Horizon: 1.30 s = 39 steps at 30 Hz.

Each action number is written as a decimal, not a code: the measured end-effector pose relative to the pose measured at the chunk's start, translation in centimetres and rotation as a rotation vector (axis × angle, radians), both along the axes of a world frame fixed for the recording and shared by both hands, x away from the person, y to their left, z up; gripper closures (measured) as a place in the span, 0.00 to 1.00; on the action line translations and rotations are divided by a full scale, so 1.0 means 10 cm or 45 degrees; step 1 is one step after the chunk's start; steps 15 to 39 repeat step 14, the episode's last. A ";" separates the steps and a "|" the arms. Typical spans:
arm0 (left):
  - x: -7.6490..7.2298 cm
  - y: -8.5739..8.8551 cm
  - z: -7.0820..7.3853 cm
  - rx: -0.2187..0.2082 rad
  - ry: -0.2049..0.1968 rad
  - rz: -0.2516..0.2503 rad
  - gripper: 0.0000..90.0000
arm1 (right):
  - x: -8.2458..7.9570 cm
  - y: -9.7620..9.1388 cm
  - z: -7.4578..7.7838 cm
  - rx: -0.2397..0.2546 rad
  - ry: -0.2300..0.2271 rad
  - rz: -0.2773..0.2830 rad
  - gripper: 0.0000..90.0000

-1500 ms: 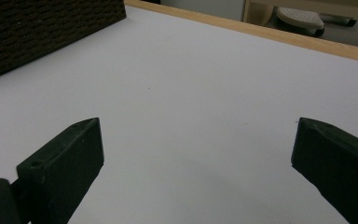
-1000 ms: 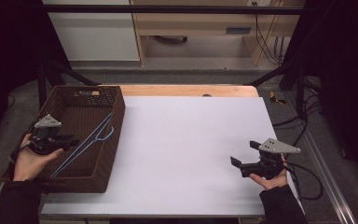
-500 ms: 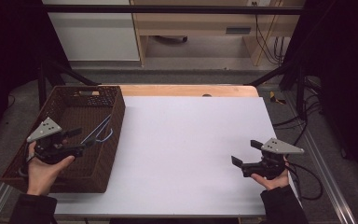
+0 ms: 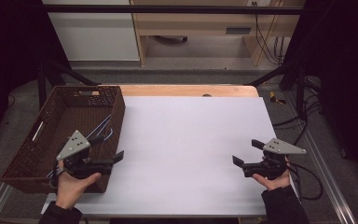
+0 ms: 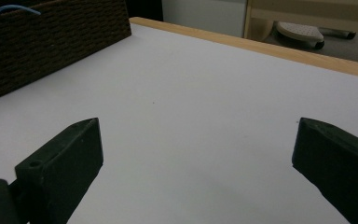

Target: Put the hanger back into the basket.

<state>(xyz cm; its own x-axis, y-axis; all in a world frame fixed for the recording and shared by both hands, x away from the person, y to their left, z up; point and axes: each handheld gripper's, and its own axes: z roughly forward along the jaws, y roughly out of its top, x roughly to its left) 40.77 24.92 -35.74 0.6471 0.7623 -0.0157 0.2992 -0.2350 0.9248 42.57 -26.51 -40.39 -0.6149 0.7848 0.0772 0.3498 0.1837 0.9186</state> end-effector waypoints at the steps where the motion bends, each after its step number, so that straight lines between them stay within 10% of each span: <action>1: -0.01 -0.05 -0.03 0.012 -0.002 -0.010 0.10 | 0.00 0.00 0.00 0.001 0.002 -0.001 0.03; 14: -0.02 -0.26 -0.29 0.030 0.030 -0.048 0.10 | -0.01 0.00 0.00 -0.001 -0.001 0.002 0.02; 39: -0.02 -0.26 -0.29 0.030 0.030 -0.048 0.10 | -0.01 0.00 0.00 -0.001 -0.001 0.002 0.02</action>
